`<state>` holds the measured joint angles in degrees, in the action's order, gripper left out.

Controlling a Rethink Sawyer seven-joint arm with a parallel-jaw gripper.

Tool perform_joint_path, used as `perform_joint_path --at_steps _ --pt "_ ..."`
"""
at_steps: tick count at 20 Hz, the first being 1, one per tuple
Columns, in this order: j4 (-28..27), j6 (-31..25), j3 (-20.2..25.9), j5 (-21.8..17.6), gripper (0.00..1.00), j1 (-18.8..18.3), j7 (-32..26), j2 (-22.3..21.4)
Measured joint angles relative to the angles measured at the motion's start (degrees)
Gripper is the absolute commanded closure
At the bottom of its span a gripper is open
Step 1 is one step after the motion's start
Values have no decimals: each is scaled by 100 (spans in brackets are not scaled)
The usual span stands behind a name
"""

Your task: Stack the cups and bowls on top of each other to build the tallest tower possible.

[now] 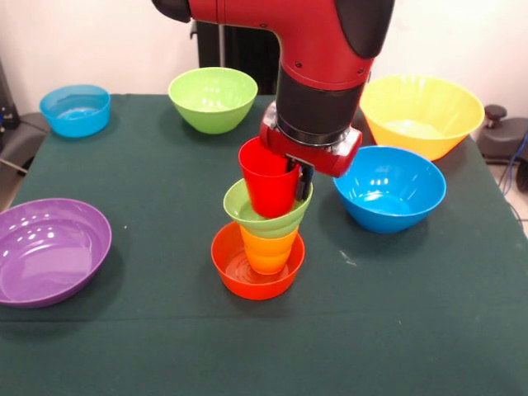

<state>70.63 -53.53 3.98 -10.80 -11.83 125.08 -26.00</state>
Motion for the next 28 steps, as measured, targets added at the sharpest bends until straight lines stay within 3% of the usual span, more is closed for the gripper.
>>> perform_joint_path --at_steps 2,3,28 --pt "0 0 0 -1 100 5 0 0" --pt "0 -1 0 -2 0 10 0 0" --pt "-1 -278 3 -4 0 49 0 -1"
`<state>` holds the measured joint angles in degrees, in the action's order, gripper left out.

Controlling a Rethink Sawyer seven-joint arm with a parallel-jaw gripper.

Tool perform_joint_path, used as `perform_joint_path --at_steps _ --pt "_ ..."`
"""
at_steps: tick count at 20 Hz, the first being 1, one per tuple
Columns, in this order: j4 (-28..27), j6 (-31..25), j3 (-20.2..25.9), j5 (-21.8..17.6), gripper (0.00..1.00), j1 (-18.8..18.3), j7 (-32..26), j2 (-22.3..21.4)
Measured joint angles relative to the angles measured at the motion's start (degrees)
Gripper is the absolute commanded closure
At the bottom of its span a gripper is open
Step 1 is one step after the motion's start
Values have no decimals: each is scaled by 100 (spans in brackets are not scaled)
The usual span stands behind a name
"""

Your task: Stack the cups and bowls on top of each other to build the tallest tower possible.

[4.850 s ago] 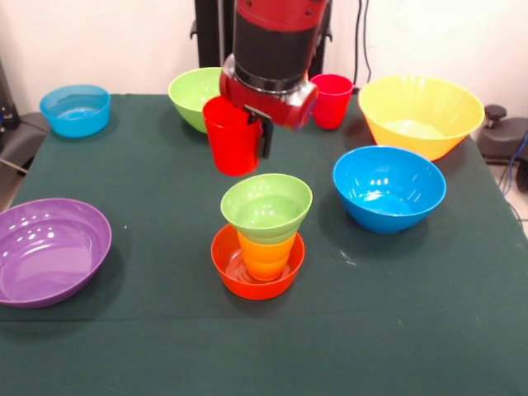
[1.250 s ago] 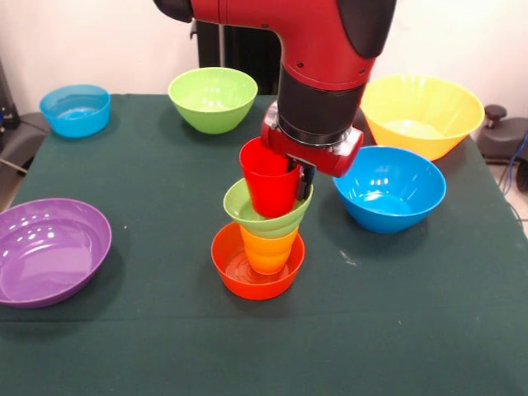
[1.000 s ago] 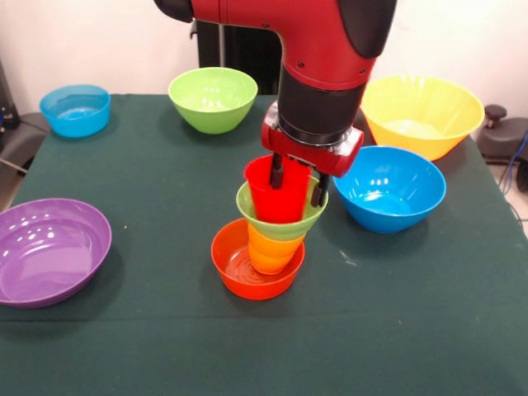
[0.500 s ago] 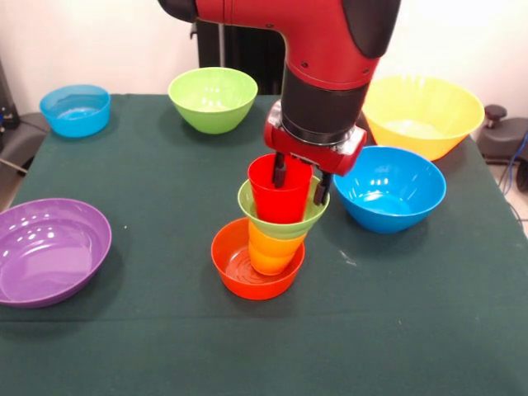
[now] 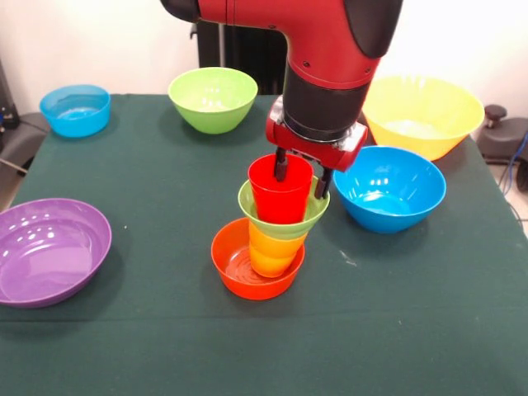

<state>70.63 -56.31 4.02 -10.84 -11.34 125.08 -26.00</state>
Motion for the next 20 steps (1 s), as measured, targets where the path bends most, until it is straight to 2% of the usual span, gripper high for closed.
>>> perform_joint_path --at_steps 11,20 --pt "-2 -34 2 0 0 -1 0 -18" --pt "-21 -274 7 -1 0 -1 0 -96"
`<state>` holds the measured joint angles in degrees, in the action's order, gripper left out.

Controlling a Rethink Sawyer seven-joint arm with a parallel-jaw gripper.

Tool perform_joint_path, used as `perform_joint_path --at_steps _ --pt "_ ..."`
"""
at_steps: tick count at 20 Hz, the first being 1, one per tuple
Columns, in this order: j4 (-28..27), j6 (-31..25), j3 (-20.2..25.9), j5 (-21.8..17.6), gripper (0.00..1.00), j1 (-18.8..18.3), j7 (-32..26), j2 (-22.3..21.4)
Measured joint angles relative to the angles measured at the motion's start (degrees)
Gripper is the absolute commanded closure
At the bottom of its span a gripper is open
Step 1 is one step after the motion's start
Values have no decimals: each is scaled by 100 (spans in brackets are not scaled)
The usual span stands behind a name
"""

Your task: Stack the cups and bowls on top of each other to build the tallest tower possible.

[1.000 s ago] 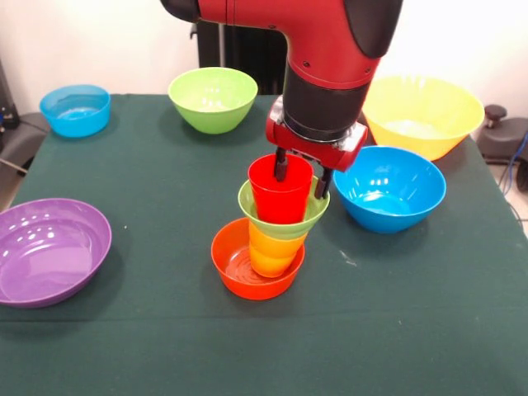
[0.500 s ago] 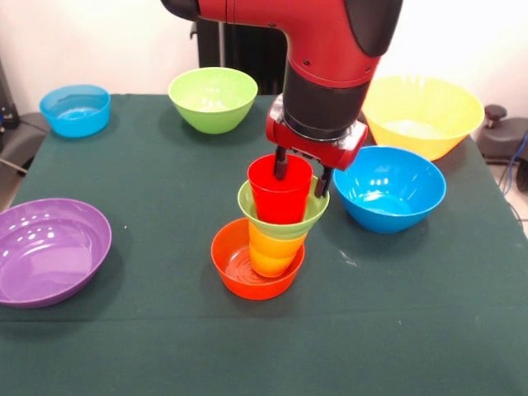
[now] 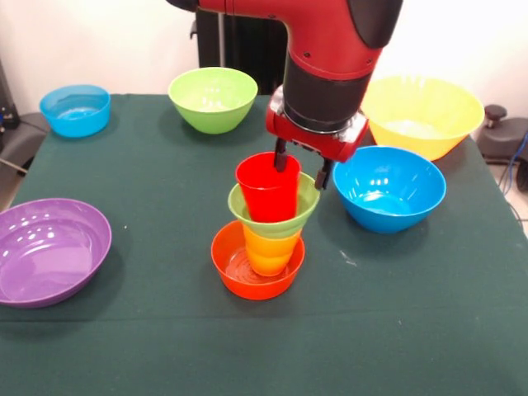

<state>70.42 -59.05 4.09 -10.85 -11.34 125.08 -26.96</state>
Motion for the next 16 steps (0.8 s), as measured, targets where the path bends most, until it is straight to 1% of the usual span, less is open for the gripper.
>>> perform_joint_path --at_steps 7,16 --pt "-10 -356 16 -2 0 0 0 -240" --pt "-16 -377 43 -1 0 -1 0 -580"
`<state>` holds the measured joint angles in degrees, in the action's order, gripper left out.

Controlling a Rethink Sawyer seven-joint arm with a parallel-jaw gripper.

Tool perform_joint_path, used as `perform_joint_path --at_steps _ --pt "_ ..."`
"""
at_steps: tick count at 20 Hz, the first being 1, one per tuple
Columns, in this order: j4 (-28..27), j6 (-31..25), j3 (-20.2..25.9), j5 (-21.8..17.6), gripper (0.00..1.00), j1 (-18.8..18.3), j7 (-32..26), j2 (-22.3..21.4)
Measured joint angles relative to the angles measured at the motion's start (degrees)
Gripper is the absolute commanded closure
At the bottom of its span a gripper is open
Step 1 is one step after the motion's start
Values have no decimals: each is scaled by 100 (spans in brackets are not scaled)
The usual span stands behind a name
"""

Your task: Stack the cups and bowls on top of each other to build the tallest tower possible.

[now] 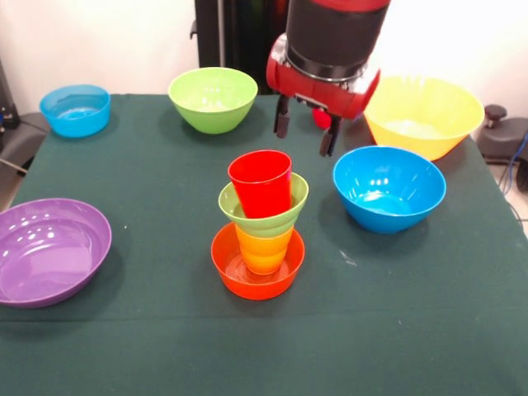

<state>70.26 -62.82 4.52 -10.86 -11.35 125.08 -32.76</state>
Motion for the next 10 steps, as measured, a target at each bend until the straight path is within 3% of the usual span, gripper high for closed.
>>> perform_joint_path --at_steps 10 --pt "101 15 30 0 0 -32 -1 -304"
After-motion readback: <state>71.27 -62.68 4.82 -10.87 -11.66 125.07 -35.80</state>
